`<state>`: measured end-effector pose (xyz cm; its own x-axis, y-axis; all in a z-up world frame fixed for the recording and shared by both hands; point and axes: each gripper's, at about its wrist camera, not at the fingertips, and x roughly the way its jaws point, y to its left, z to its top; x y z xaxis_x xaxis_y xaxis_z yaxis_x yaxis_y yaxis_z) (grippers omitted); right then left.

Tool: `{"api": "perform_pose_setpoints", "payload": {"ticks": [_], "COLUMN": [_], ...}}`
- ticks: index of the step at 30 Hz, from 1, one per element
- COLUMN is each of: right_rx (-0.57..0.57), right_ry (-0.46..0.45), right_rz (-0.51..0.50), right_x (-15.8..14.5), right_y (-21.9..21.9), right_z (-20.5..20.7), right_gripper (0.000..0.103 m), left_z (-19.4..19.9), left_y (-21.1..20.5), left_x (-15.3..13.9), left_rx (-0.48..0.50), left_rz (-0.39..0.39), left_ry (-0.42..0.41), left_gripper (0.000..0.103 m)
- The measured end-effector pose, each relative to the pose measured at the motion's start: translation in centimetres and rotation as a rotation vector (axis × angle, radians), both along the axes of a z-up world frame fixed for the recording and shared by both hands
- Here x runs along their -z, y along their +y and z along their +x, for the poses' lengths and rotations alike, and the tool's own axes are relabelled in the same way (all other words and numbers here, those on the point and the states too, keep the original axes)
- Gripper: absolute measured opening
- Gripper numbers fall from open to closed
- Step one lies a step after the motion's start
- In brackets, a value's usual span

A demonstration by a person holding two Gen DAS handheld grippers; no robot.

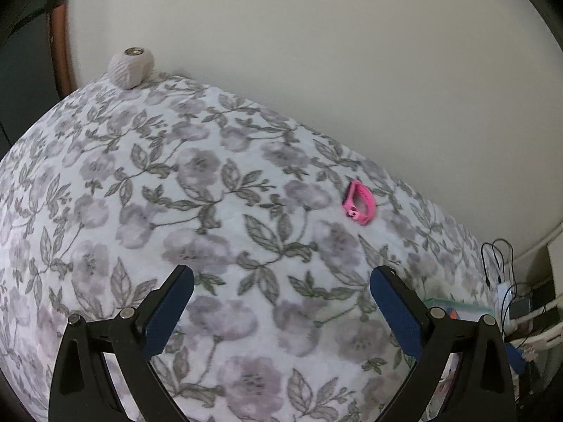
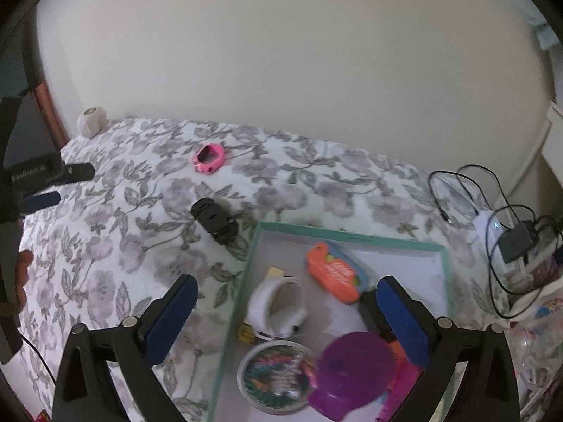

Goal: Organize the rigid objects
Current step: 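Move both grippers back toward the pink watch band and black toy car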

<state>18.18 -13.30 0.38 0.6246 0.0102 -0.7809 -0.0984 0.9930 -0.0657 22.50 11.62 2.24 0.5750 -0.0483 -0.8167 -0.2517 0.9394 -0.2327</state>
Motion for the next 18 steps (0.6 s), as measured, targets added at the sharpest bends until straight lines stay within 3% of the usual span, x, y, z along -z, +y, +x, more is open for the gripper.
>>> {"api": "perform_pose_setpoints", "payload": {"ticks": [18], "right_rx": [-0.068], "right_ry": [0.036], "right_rz": [-0.077], "right_x": [1.9], "right_y": [4.6], "right_z": [1.6], "right_gripper": [0.103], "left_z": [-0.1], "left_y": [1.8], "left_x": [1.3], "left_rx": [-0.016], "left_rz": [-0.027], "left_ry": [0.043], "left_gripper": [0.100]}}
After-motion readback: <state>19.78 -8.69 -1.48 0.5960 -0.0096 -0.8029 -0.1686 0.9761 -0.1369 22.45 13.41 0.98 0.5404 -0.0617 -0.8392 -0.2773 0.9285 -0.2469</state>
